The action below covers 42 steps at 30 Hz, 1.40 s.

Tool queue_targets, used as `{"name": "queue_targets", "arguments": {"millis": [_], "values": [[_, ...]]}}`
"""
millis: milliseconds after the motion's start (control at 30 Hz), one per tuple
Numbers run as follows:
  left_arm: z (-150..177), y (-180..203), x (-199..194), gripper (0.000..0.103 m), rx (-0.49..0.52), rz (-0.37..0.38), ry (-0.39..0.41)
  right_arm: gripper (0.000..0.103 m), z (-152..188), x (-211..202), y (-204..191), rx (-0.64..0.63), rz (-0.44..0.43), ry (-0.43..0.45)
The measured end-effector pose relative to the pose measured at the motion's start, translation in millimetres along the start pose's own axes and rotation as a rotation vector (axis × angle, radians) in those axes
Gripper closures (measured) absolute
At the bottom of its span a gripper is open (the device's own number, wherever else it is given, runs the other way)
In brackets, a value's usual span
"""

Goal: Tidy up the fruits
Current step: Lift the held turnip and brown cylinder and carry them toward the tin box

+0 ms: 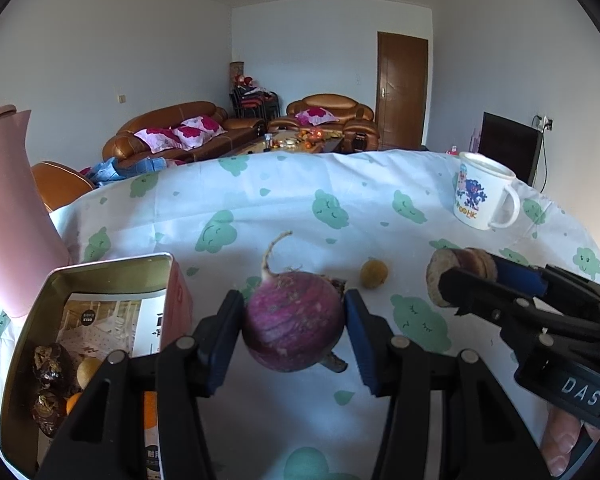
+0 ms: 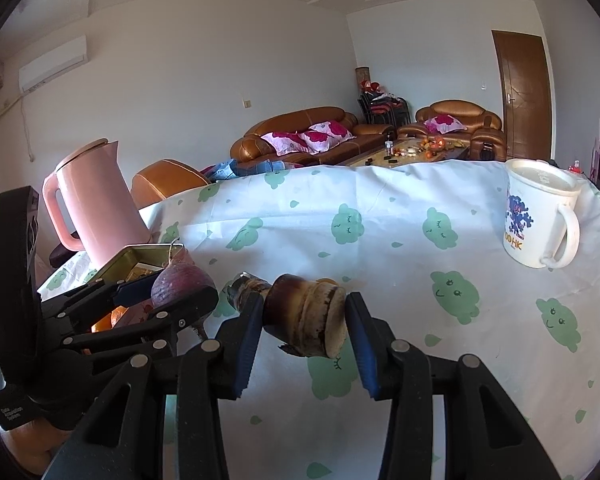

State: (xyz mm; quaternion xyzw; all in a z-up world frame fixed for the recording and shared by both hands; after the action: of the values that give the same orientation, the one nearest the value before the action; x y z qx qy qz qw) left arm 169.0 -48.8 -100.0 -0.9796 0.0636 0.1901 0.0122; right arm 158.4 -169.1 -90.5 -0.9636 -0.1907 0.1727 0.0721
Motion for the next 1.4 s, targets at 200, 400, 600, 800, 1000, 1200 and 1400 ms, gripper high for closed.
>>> {"name": "queue_targets", "arguments": {"millis": [200,400,600,800,1000,1200,1400], "values": [[-2,0,-2,0.050,0.001,-0.003,0.012,0.059,-1,-3,0,0.002,0.000,0.011],[-4,1,-4,0.050,0.006,-0.005,0.025,0.059,-2,-5,0,-0.001,0.002,0.022],[-5,0,-7,0.050,0.005,-0.010,0.041,0.059,-4,-8,-1,-0.010,0.004,0.042],[-7,0,-10,0.050,0.011,-0.012,0.060,0.059,-7,-12,-3,-0.024,0.004,0.066],[-9,0,-13,0.050,0.013,-0.015,0.078,0.059,-10,-17,-6,-0.047,0.003,0.091],[-11,-1,-17,0.050,0.009,-0.022,0.099,0.059,-13,-20,-9,-0.058,0.000,0.115],[-13,-2,-21,0.050,0.009,-0.024,0.122,0.059,-15,-26,-12,-0.073,-0.001,0.140]]}}
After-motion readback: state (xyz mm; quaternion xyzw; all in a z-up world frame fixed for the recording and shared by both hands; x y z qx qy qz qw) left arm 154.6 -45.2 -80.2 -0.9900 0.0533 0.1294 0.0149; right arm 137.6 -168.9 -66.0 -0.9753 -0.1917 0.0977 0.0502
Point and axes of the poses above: each gripper's, at about its wrist camera, not at the fingertips, and x roughly the way its jaws point, y to its right, z to its underside, the point moved 9 cm from there along x, roughly the way its jaws point, and after that the axes turned 12 degrees about y, right-handed, at the moved point
